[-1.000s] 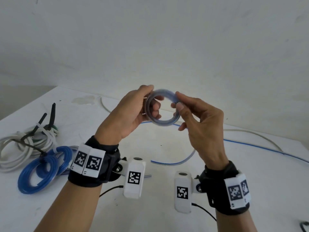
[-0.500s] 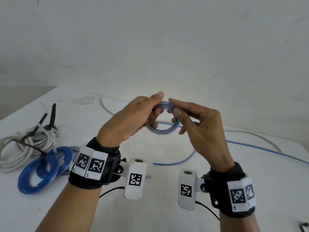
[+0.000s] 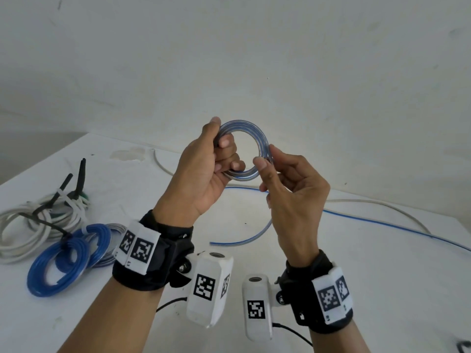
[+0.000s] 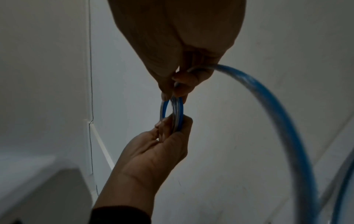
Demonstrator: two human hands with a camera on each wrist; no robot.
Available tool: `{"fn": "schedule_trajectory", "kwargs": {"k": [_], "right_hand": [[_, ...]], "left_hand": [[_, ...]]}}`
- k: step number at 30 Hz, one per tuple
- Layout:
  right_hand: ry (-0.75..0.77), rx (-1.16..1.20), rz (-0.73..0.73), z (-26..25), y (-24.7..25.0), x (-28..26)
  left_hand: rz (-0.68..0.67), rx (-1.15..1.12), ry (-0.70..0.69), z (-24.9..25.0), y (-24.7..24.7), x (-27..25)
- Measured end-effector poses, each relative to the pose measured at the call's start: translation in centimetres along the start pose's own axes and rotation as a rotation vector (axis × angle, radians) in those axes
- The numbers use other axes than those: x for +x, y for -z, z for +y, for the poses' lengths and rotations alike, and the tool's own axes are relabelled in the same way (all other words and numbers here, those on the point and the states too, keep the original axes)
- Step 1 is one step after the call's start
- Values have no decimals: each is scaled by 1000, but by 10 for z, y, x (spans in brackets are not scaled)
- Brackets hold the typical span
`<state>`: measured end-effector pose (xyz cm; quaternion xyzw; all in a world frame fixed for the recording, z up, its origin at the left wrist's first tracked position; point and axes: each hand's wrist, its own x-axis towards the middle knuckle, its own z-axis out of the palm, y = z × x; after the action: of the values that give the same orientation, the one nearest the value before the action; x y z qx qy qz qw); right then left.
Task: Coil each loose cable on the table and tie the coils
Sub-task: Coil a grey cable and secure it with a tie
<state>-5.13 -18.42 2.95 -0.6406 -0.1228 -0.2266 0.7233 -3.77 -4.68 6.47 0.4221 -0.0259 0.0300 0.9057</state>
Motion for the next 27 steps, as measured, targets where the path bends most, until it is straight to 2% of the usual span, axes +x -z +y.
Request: {"fn": "schedule_trajectory", "kwargs": {"k": [5, 9, 14, 17, 23, 27], "right_hand": [[-10, 13, -33, 3, 12, 10], [77, -157, -184, -4, 30, 19], [55, -295, -357, -11, 43, 24], [69, -323, -365, -13, 49, 27], [25, -70, -247, -8, 37, 21], [42, -25, -129, -3, 27, 17]], "left_hand": [[-64, 123, 93, 1, 4, 2], [-141, 354, 196, 4, 6, 0], [-181, 618, 223, -2, 4, -4], [-155, 580, 169, -4, 2, -3], [-111, 261, 114, 0, -1, -2], [-155, 216, 108, -3, -3, -3]]}}
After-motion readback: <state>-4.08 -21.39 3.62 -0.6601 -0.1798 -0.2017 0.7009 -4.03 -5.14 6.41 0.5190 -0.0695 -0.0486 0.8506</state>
